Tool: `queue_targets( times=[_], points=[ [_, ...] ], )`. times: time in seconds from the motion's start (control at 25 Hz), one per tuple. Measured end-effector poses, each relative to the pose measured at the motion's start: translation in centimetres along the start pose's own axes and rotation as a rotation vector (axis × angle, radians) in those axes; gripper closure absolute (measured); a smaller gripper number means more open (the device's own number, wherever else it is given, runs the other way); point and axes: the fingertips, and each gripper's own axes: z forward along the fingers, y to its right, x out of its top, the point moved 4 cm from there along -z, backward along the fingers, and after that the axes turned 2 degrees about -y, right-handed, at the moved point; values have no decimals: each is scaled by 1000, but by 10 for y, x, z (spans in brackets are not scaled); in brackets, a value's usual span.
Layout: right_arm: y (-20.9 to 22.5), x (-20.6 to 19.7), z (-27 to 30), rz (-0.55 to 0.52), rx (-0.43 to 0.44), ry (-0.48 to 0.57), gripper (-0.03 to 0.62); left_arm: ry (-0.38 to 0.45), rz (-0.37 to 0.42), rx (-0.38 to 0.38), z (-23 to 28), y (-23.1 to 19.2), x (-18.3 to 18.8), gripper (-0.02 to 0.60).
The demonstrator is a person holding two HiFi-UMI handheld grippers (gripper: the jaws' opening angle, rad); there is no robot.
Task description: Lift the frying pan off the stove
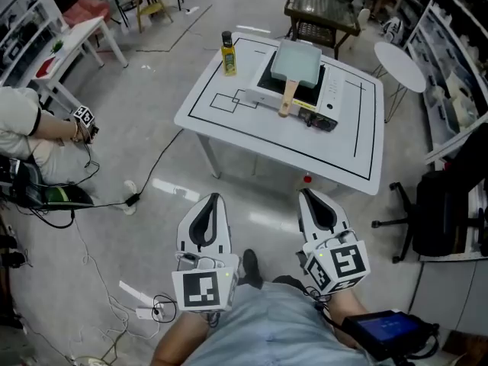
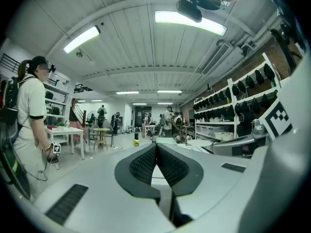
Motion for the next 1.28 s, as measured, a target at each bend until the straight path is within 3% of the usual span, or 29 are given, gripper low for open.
queue_targets(
  times=[0.2, 0.64, 1.28],
  points=[
    [4, 19, 14, -6, -26, 38, 543, 23, 12, -28, 20, -9, 10, 565],
    [44, 5, 53, 54, -90, 20, 543, -55, 38, -92, 82, -7, -13, 565],
    [143, 21, 173, 143, -110, -24, 543, -147, 61, -124, 247, -15, -14, 565]
  ],
)
